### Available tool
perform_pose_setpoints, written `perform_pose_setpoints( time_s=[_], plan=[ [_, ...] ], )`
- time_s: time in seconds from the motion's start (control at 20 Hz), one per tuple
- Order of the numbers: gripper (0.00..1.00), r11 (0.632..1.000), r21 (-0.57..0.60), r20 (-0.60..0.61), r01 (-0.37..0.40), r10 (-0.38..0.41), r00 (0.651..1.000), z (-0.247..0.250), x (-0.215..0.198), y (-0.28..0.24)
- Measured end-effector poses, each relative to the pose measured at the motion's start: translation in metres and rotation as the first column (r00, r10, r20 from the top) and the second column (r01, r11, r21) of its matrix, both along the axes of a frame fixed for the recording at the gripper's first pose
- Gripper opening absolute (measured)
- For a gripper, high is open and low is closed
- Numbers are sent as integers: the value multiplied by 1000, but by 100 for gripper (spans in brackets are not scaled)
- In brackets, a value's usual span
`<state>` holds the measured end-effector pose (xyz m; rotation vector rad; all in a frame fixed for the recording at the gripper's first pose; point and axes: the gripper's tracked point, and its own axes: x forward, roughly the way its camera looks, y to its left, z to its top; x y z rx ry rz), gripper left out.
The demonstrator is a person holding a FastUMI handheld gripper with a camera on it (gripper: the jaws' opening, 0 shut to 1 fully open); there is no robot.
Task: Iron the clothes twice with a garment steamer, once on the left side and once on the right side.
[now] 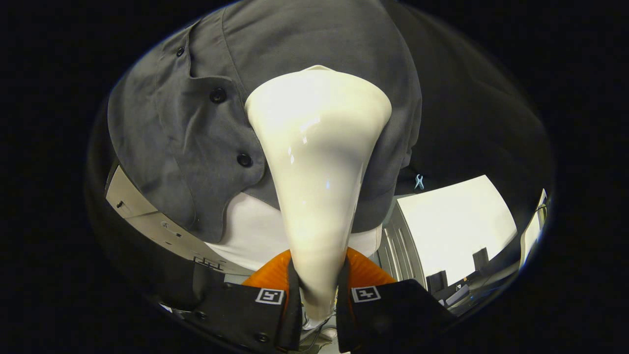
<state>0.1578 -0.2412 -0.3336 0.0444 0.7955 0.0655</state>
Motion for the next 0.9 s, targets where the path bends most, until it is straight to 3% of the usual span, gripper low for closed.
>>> perform_pose_setpoints(
  time_s=[0.65, 0.9],
  plan=[
    [36, 1000, -4, -26, 17, -17, 1000, -12, -3, -5],
    [36, 999, -5, -26, 53, -53, 998, -20, -25, -5]
  ],
)
